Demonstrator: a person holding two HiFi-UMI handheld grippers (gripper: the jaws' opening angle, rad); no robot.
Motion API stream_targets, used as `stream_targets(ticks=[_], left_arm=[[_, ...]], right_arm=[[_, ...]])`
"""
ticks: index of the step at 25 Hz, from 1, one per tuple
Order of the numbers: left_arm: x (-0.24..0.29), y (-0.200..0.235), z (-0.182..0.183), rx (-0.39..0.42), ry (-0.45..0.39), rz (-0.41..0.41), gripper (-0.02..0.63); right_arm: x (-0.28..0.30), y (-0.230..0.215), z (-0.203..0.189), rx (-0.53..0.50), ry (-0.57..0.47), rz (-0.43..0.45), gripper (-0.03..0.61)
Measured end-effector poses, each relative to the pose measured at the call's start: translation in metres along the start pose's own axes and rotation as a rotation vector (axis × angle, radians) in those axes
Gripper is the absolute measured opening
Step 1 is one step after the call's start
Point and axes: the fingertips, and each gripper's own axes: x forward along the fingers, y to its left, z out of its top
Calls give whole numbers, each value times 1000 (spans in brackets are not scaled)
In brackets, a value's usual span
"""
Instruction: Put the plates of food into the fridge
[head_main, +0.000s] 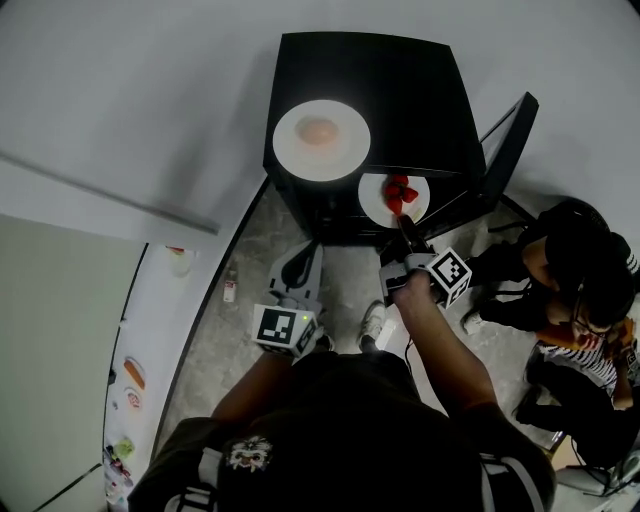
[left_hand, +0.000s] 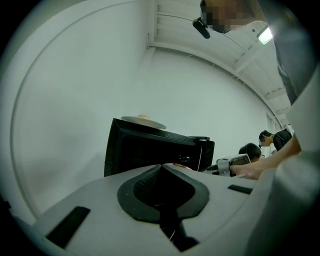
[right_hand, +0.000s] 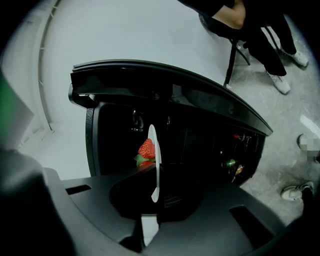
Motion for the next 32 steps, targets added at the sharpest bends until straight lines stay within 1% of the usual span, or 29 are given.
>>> stream_targets(ticks=[4, 9, 11, 13, 15, 18, 22, 24, 29, 32], left_arm=[[1, 0, -5, 10, 15, -1, 21], [2, 0, -5, -5, 18, 8, 22], [1, 0, -9, -3, 30, 9, 23], [1, 0, -9, 2, 25, 9, 21], [2, 0, -9, 5, 27, 8, 21], [0, 0, -12, 8, 41, 12, 21], [-2, -2, -10, 7, 32, 13, 21], [-3, -1, -13, 8, 42, 11, 21], [-4, 0, -9, -27, 37, 22, 21], [-6, 2, -13, -30, 49, 30, 21]], right_arm=[[10, -5, 6, 29, -9, -19, 32], [26, -8, 14, 47, -31, -26, 32], [32, -8, 16, 34, -34, -27, 32], [37, -6, 20, 3, -41, -24, 32], [42, -7, 24, -7, -54, -17, 32], [47, -9, 28, 14, -68, -13, 32], [50, -11, 31, 43, -84, -19, 32], [52, -11, 32, 55, -94, -23, 32], [55, -11, 35, 84, -112, -36, 32], [57, -12, 37, 91, -127, -34, 32]])
